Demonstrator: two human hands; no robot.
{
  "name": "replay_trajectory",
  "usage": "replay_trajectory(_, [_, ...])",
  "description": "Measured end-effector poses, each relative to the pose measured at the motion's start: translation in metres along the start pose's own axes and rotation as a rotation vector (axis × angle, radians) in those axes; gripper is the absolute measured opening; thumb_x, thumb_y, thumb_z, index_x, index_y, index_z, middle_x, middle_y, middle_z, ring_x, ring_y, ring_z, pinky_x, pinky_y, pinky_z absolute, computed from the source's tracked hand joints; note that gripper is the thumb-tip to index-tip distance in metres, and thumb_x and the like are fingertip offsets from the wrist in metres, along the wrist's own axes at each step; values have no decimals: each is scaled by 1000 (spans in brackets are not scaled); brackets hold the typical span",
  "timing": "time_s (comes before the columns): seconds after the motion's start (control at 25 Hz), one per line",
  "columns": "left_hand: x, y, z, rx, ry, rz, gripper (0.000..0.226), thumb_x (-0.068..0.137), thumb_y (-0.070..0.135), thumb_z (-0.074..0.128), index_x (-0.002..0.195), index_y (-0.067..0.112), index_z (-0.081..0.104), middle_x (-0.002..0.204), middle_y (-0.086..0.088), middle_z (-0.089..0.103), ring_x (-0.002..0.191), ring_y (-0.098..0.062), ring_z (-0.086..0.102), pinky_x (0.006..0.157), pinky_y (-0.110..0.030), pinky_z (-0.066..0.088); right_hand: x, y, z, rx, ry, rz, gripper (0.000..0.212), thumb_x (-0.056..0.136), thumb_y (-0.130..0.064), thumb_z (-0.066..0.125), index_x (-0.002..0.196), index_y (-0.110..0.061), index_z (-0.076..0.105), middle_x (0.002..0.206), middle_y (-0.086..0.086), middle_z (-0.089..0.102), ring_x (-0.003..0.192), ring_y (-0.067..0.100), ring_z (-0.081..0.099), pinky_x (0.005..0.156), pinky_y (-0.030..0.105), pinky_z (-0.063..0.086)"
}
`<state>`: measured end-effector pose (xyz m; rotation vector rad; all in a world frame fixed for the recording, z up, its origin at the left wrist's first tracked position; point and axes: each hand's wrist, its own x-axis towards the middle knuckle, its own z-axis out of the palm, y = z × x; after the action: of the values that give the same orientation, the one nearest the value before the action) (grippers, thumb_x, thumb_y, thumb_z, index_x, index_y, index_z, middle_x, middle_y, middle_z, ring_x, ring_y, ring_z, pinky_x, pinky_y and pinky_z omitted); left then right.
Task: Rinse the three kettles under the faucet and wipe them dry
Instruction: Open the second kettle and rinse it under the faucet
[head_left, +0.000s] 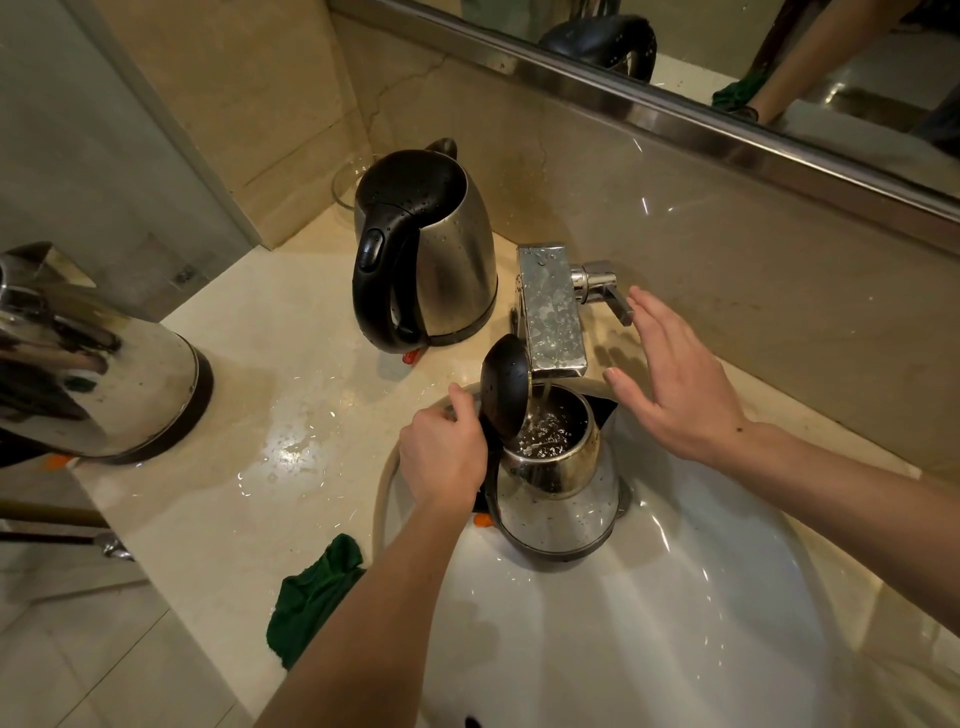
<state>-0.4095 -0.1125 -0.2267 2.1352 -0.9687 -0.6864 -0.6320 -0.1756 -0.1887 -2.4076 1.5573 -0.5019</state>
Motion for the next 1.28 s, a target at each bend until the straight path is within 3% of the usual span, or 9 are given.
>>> replay_trajectory(0.16, [-1, 0, 0, -14, 1, -4, 65, 97, 55, 30, 55, 14, 58, 53, -4, 57, 55, -23, 58, 59, -39, 51, -4, -8, 9, 22, 8, 20, 79, 93, -59, 27, 155, -12, 16, 162, 4, 18, 146, 20, 23, 115, 41, 24])
replay_trajectory(0.28, [-3, 2, -2, -13, 5, 2, 63, 99, 50, 33, 53, 13, 54, 52, -4, 54, 53, -21, 55, 57, -38, 47, -12, -13, 15, 258, 86, 110, 66, 97, -50, 30, 153, -16, 26, 158, 1, 29, 143, 15, 29, 114, 39, 28])
replay_trajectory(0.4, [-4, 2, -2, -6, 4, 7, 63, 99, 51, 32, 52, 13, 53, 50, -3, 50, 50, -20, 51, 55, -38, 45, -25, -27, 27, 607, 156, 423, 51, 100, -40, 38, 142, -12, 46, 139, 4, 53, 128, 16, 46, 107, 36, 38])
replay_trajectory(0.52, [-4, 0, -2, -8, -2, -5, 65, 99, 51, 31, 58, 10, 60, 52, -4, 54, 52, -21, 55, 55, -37, 47, -39, -36, 46, 886, 117, 751, 57, 94, -54, 40, 132, -15, 55, 129, 2, 60, 123, 19, 51, 109, 44, 38])
replay_trajectory(0.72, [-4, 1, -5, -33, -68, -47, 56, 99, 48, 35, 67, 12, 64, 60, -5, 59, 59, -19, 56, 55, -31, 41, -38, -60, 54, 1070, 168, 914, 41, 101, -46, 39, 124, -19, 60, 118, -1, 64, 114, 18, 57, 106, 45, 41])
replay_trajectory(0.96, [-6, -2, -22, -229, -296, -137, 33, 101, 45, 36, 107, 28, 64, 84, 1, 61, 87, -22, 62, 81, -41, 51, -33, -89, 46, 1155, 221, 1007, 21, 102, -43, 39, 117, -31, 46, 105, -14, 53, 110, 13, 49, 95, 32, 36])
replay_trajectory(1.12, [-17, -9, -45, -329, -291, -208, 47, 94, 50, 42, 88, 8, 62, 71, -2, 56, 75, -25, 62, 82, -51, 53, -42, -105, 42, 1117, 193, 977, 34, 104, -42, 36, 128, -22, 48, 116, -7, 53, 110, 14, 49, 86, 27, 38])
replay_trajectory(1.2, [-25, -5, -58, -338, -251, -216, 45, 93, 50, 44, 75, 10, 56, 69, -5, 55, 68, -23, 57, 84, -52, 52, -47, -117, 34, 1114, 194, 975, 40, 104, -42, 35, 131, -16, 49, 117, -1, 56, 111, 17, 52, 74, 22, 39])
replay_trajectory(1.28, [-34, 4, -74, -337, -204, -202, 42, 96, 46, 45, 67, 15, 45, 71, -7, 52, 70, -22, 55, 84, -48, 51, -51, -128, 24, 1107, 198, 984, 40, 103, -44, 34, 129, -18, 49, 119, 0, 55, 111, 17, 51, 78, 24, 39])
